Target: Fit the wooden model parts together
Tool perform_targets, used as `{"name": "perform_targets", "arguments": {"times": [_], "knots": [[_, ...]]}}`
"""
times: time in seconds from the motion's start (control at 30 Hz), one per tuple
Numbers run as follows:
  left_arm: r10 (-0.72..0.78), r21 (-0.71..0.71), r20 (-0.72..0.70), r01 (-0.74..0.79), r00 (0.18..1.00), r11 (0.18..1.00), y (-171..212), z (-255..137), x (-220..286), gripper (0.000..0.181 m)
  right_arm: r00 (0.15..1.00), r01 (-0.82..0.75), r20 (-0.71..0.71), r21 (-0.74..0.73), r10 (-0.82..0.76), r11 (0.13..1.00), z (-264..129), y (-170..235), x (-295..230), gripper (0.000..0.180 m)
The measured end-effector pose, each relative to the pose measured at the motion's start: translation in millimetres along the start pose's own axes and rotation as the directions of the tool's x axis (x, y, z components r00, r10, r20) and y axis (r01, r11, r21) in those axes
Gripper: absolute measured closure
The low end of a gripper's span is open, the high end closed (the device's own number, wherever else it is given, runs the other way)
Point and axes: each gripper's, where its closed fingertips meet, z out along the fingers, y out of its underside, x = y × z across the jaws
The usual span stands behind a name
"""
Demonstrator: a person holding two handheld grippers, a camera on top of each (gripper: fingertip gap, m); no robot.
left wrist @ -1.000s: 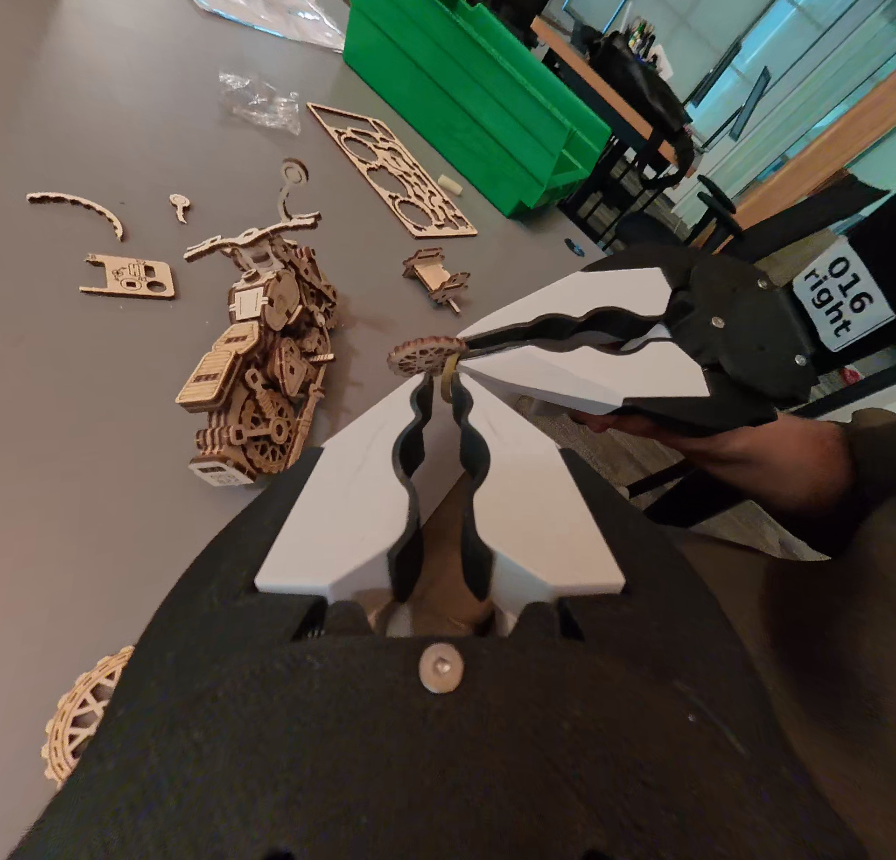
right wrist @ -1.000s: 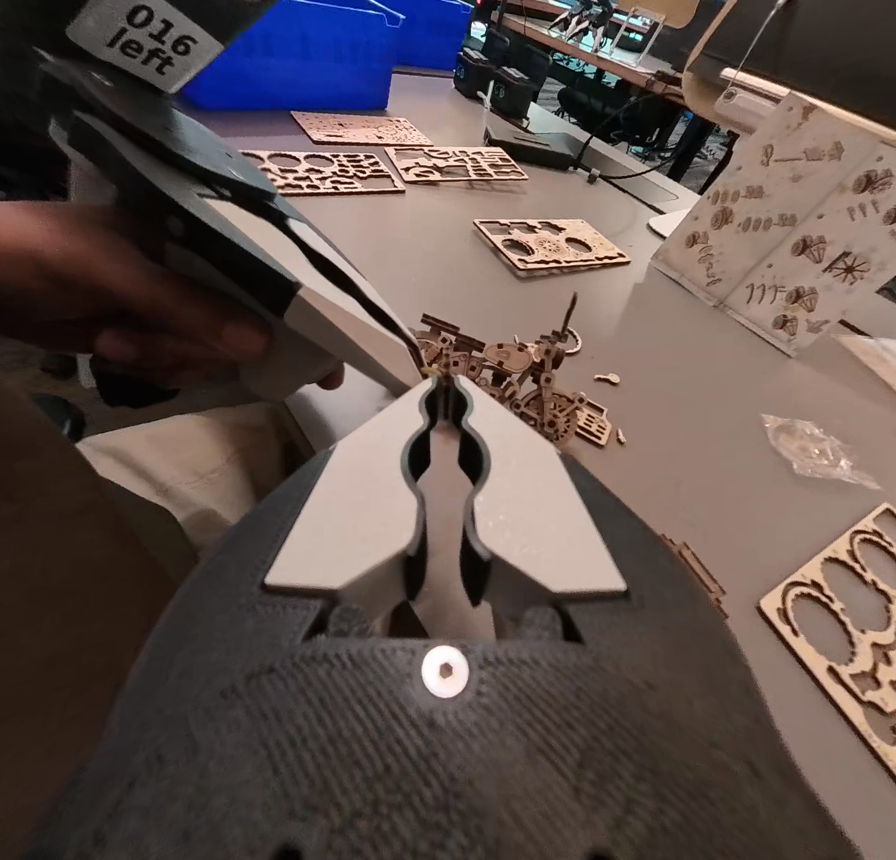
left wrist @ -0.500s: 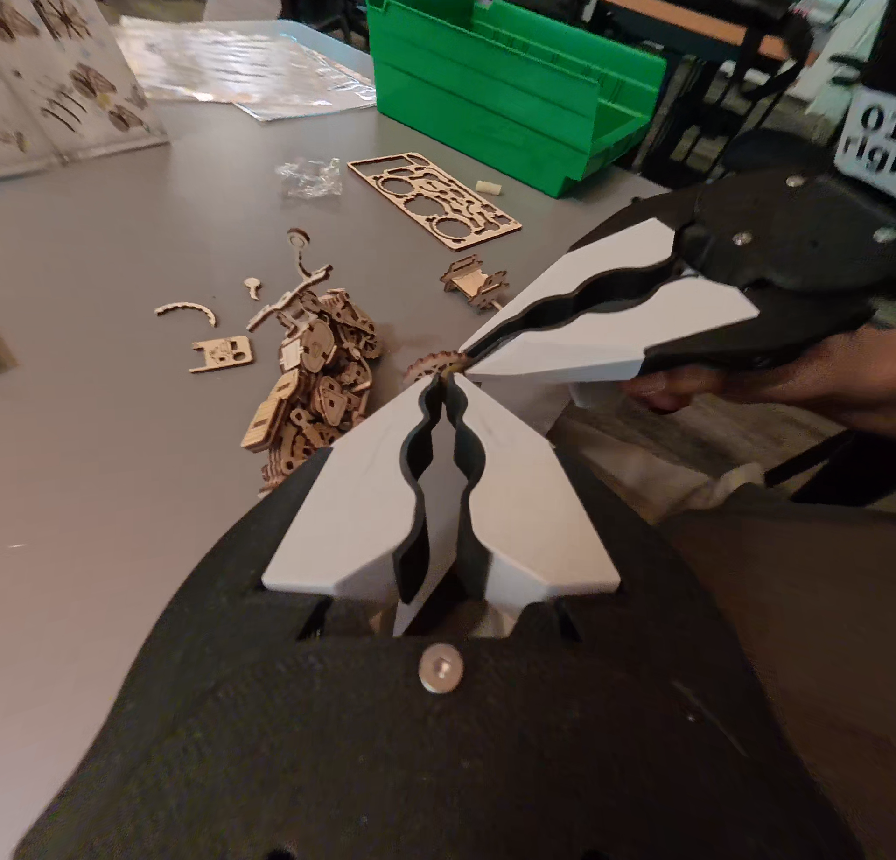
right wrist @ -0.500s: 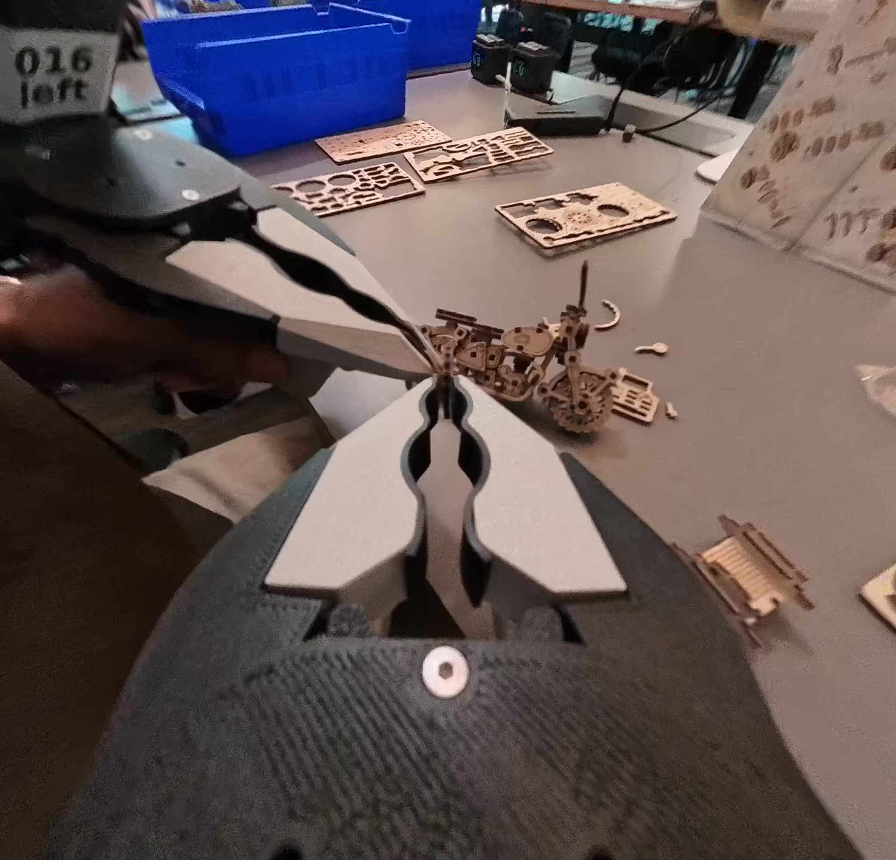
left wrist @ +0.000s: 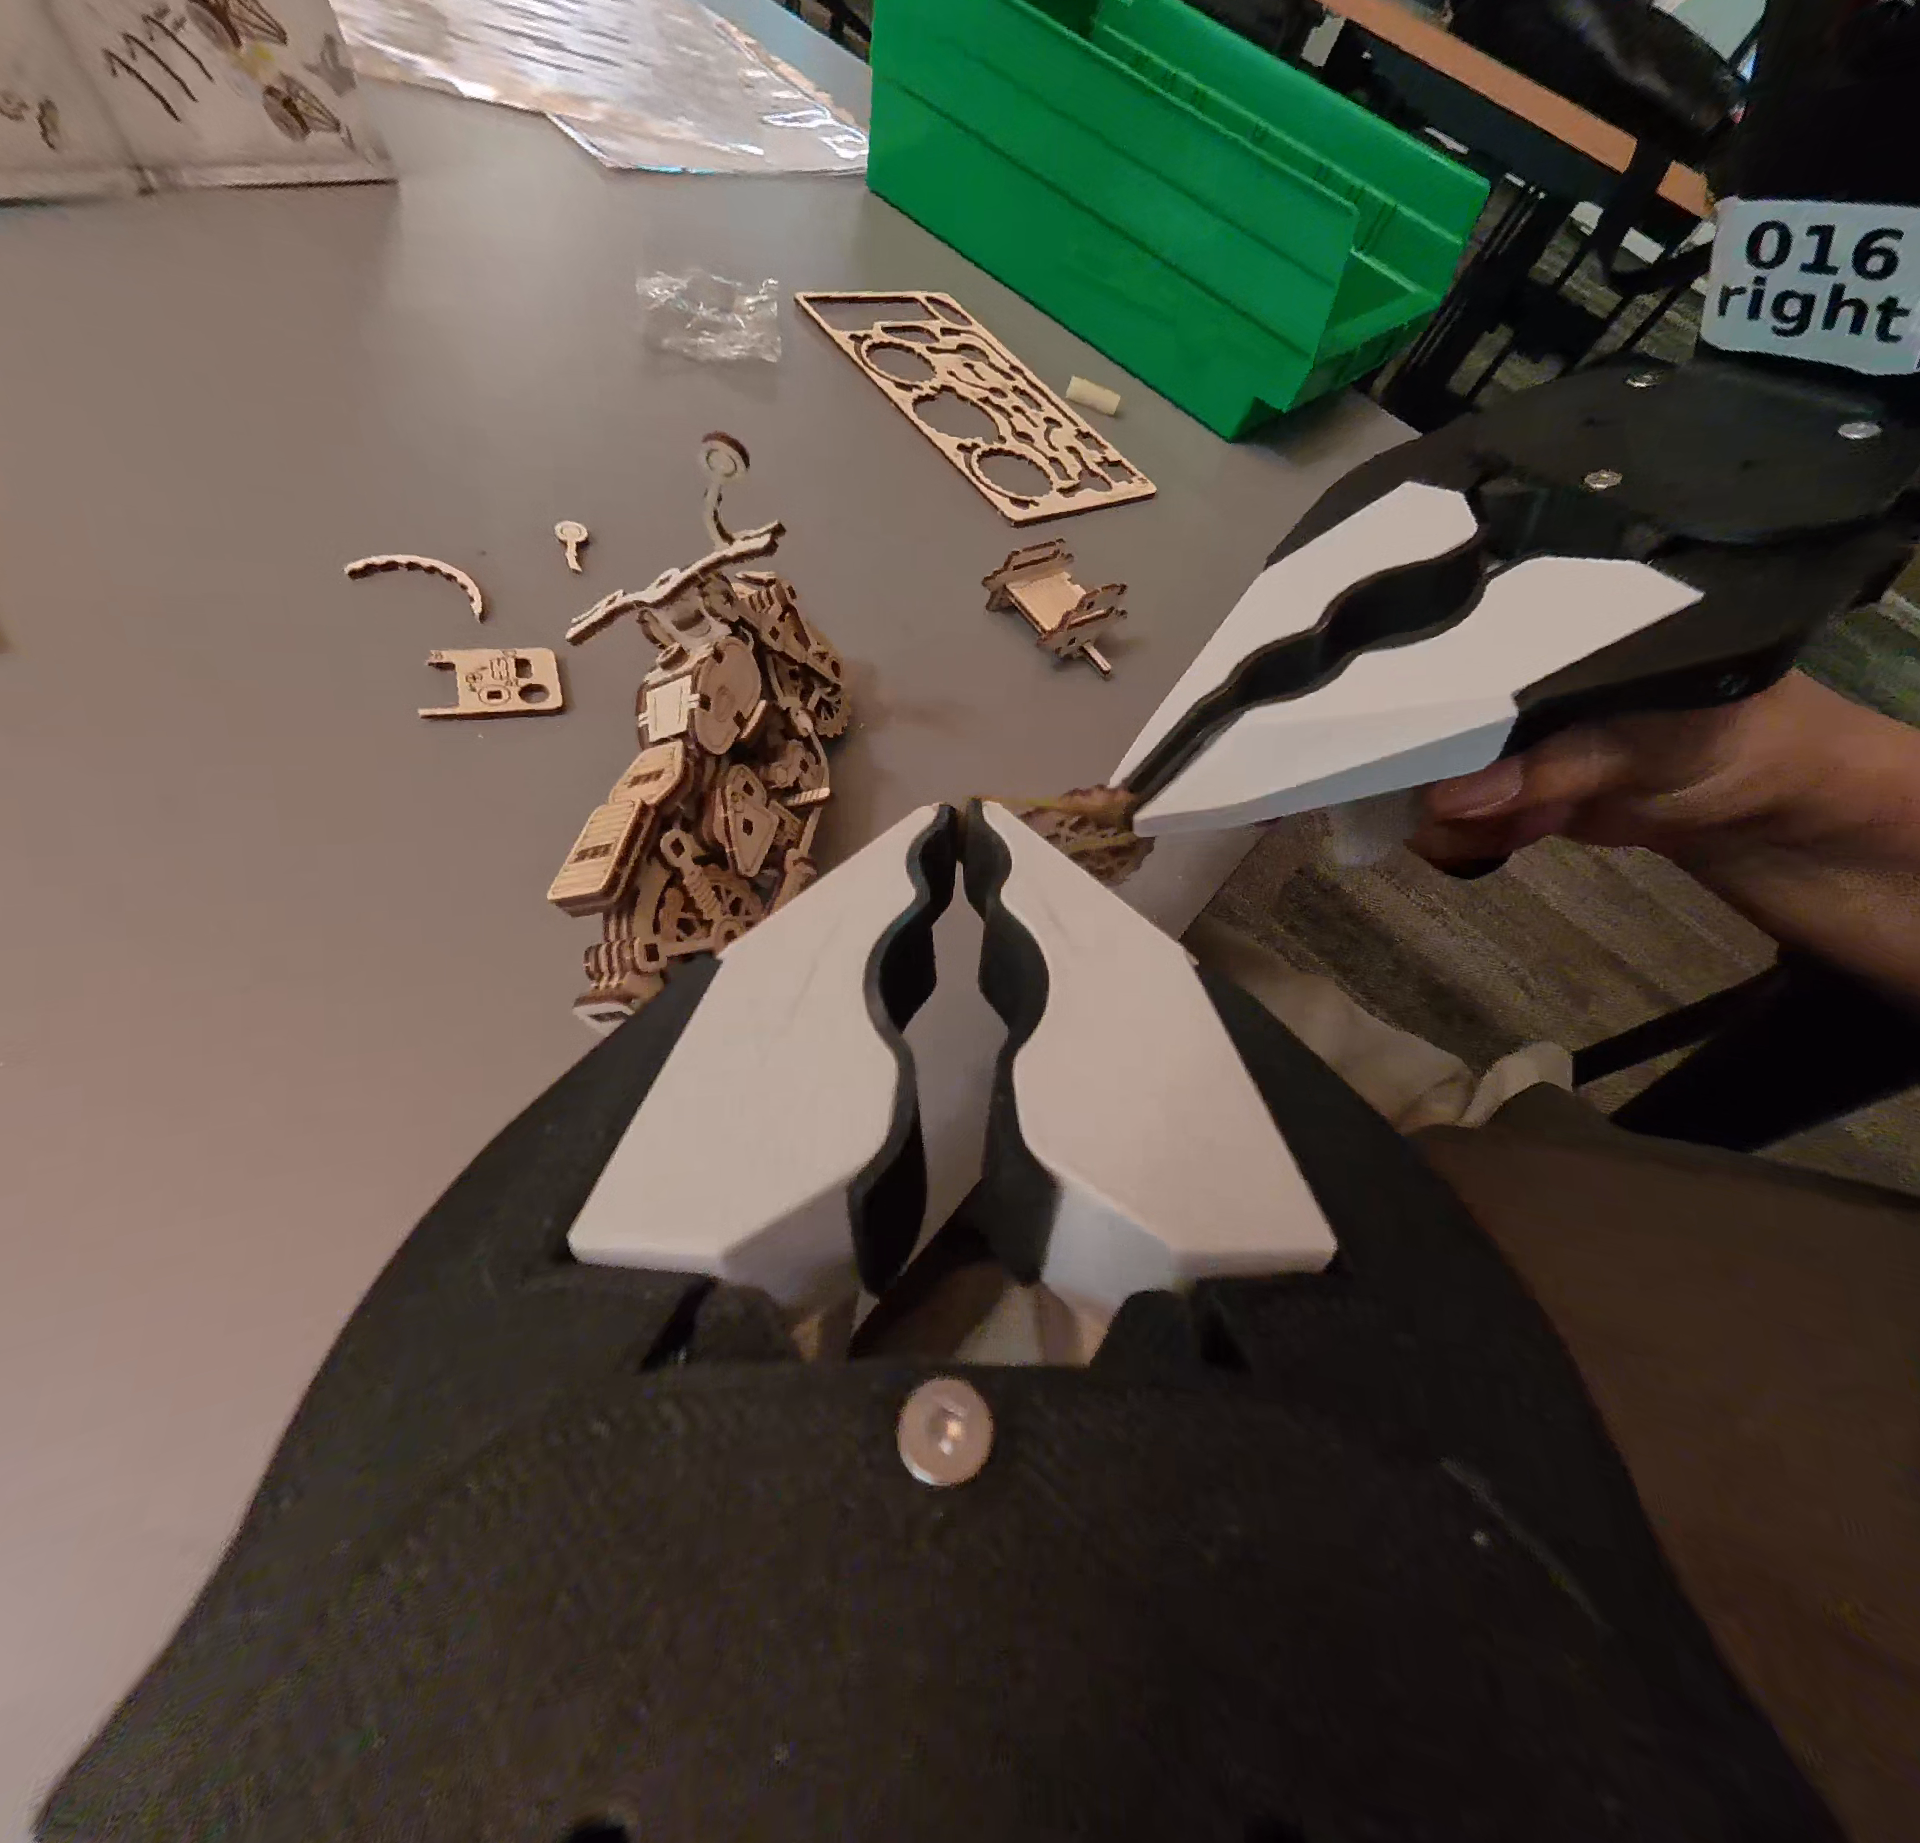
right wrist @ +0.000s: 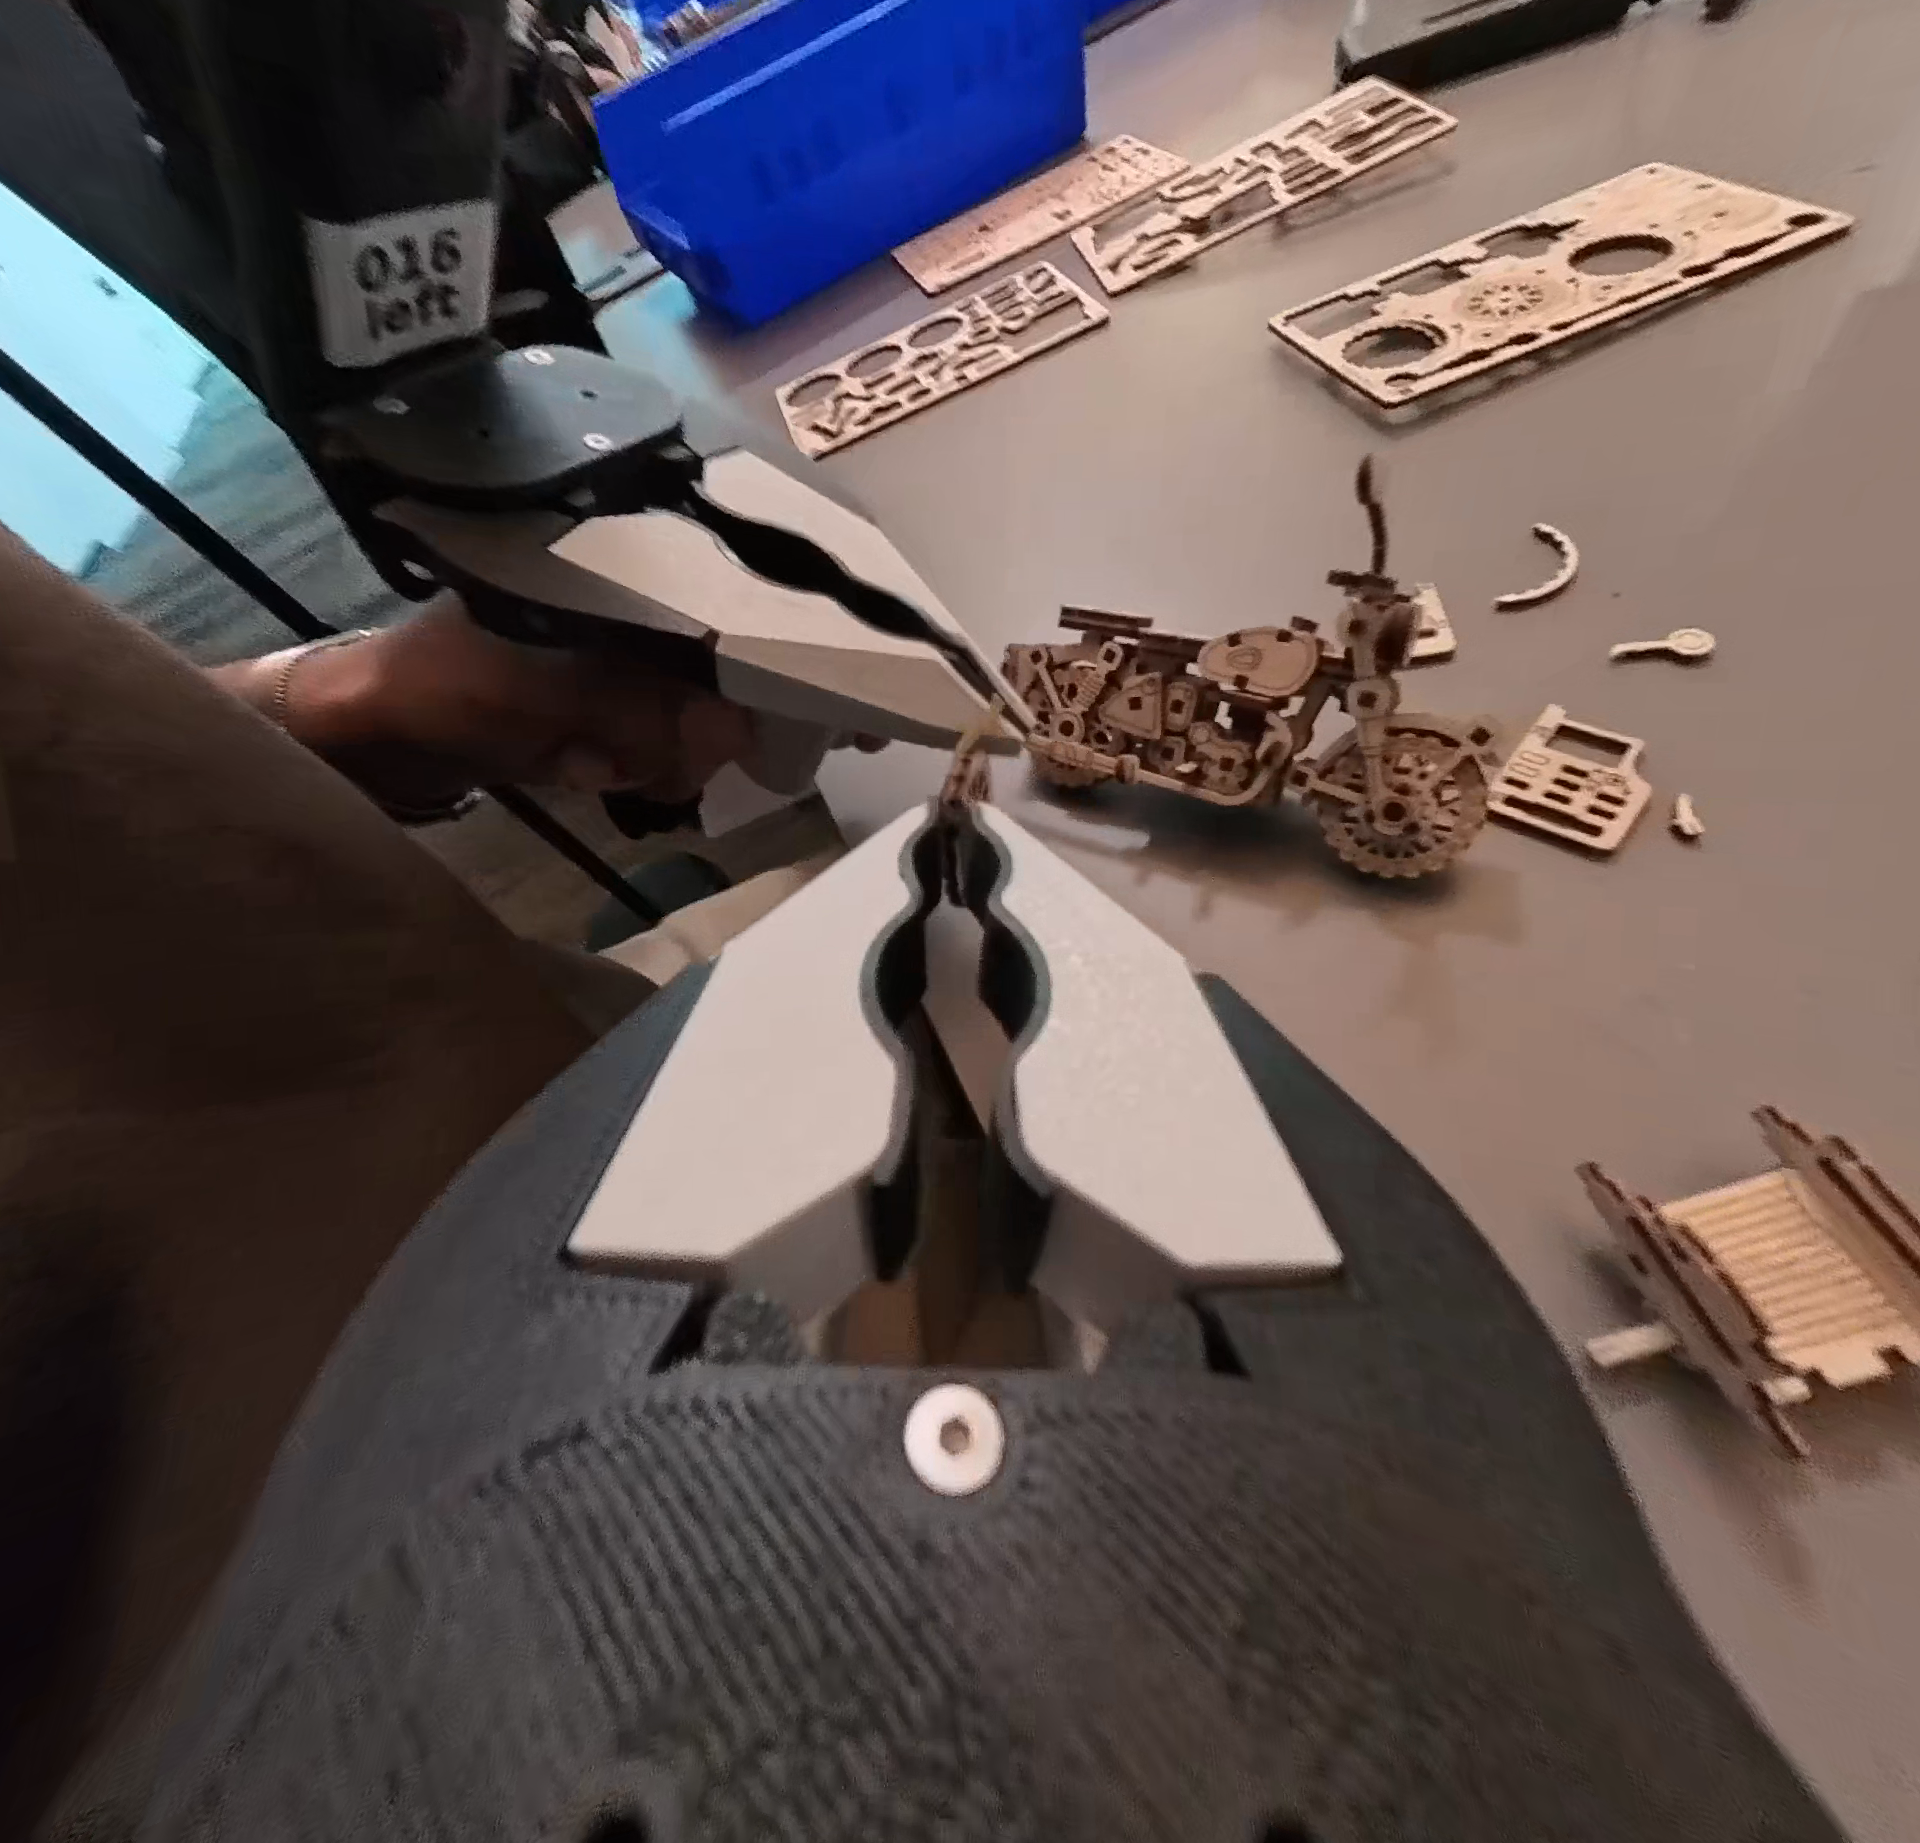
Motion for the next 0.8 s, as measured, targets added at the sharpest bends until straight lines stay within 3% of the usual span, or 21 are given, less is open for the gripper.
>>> {"name": "perform_targets", "arguments": {"times": [0.17,0.27,0.37,0.47,0.63,0.73,0.8], "knots": [[-0.137,-0.005,-0.113,0.138,0.984,0.990,0.2,-1.2,4.8,0.181,0.990,-0.123,0.086,0.108,0.114,0.986,-3.8,-12.0,-0.7,0.178],[-0.179,-0.024,-0.080,0.178,0.981,0.984,5.0,-2.9,-14.1,0.181,0.941,-0.300,0.231,0.235,0.247,0.925,-18.2,-36.4,-4.7,0.178],[-0.271,0.059,-0.184,0.286,0.945,0.956,-15.1,-13.5,-6.7,0.181,0.947,-0.306,0.174,0.222,0.271,0.926,-18.5,-27.3,9.0,0.178],[-0.271,0.029,-0.225,0.285,0.936,0.958,-9.2,-6.8,4.7,0.181,0.932,-0.343,0.212,0.242,0.295,0.908,-19.4,-32.4,8.0,0.178],[-0.261,0.057,-0.251,0.284,0.932,0.957,-12.6,-6.7,9.9,0.181,0.959,-0.276,0.138,0.236,0.249,0.932,-18.7,-26.6,14.0,0.178],[-0.267,0.082,-0.269,0.299,0.925,0.951,-17.2,-10.5,7.7,0.181,0.977,-0.211,0.010,0.157,0.212,0.965,-12.3,-7.8,27.9,0.177],[-0.264,0.084,-0.261,0.294,0.929,0.952,-16.9,-9.6,7.6,0.180,0.973,-0.229,0.022,0.135,0.228,0.964,-6.1,-4.1,24.1,0.178]]}}
